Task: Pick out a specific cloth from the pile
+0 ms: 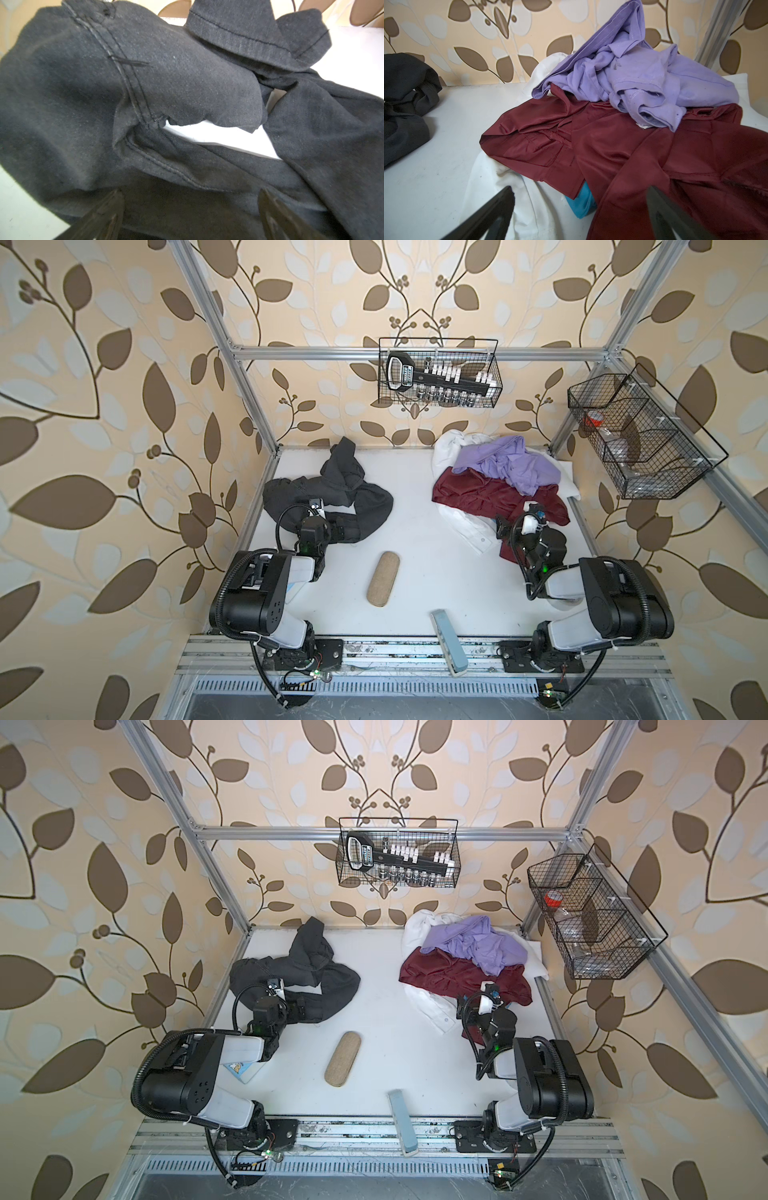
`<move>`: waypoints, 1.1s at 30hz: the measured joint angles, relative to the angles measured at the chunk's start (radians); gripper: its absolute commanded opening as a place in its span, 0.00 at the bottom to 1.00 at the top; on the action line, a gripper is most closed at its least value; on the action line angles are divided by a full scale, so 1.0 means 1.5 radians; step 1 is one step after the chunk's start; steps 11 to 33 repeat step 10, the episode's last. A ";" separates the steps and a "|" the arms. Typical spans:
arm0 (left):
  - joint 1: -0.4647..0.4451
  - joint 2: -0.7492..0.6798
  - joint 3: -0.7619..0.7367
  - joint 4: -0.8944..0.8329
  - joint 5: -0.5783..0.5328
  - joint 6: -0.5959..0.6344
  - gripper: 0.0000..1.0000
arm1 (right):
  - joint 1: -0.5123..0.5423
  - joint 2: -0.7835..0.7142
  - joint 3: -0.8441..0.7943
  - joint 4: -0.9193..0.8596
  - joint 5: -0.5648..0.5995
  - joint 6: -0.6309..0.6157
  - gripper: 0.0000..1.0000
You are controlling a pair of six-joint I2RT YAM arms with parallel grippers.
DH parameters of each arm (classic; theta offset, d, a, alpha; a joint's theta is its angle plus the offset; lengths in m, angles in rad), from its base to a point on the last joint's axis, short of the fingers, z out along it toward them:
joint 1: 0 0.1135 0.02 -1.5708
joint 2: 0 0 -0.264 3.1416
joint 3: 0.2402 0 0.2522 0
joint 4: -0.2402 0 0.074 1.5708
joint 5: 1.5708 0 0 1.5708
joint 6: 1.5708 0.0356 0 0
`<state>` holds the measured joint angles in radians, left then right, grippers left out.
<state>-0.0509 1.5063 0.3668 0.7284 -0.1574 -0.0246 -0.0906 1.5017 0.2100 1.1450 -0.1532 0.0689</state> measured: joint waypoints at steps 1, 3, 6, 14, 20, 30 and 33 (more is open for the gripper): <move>0.000 0.000 0.000 0.000 0.000 0.000 0.99 | 0.001 0.000 0.000 0.000 0.001 0.000 1.00; 0.000 0.000 0.000 0.000 0.000 0.000 0.99 | 0.001 0.000 0.000 0.000 0.004 -0.002 1.00; 0.000 0.000 0.000 0.000 0.000 0.000 0.99 | 0.008 0.000 0.001 -0.002 0.018 -0.004 1.00; 0.000 0.000 0.000 0.000 0.001 0.000 0.99 | 0.018 0.000 0.002 -0.006 0.029 -0.007 1.00; 0.000 0.000 0.000 0.000 0.001 0.000 0.99 | 0.018 0.000 0.002 -0.006 0.029 -0.007 1.00; 0.000 0.000 0.000 0.000 0.001 0.000 0.99 | 0.018 0.000 0.002 -0.006 0.029 -0.007 1.00; 0.000 0.000 0.000 0.000 0.001 0.000 0.99 | 0.018 0.000 0.002 -0.006 0.029 -0.007 1.00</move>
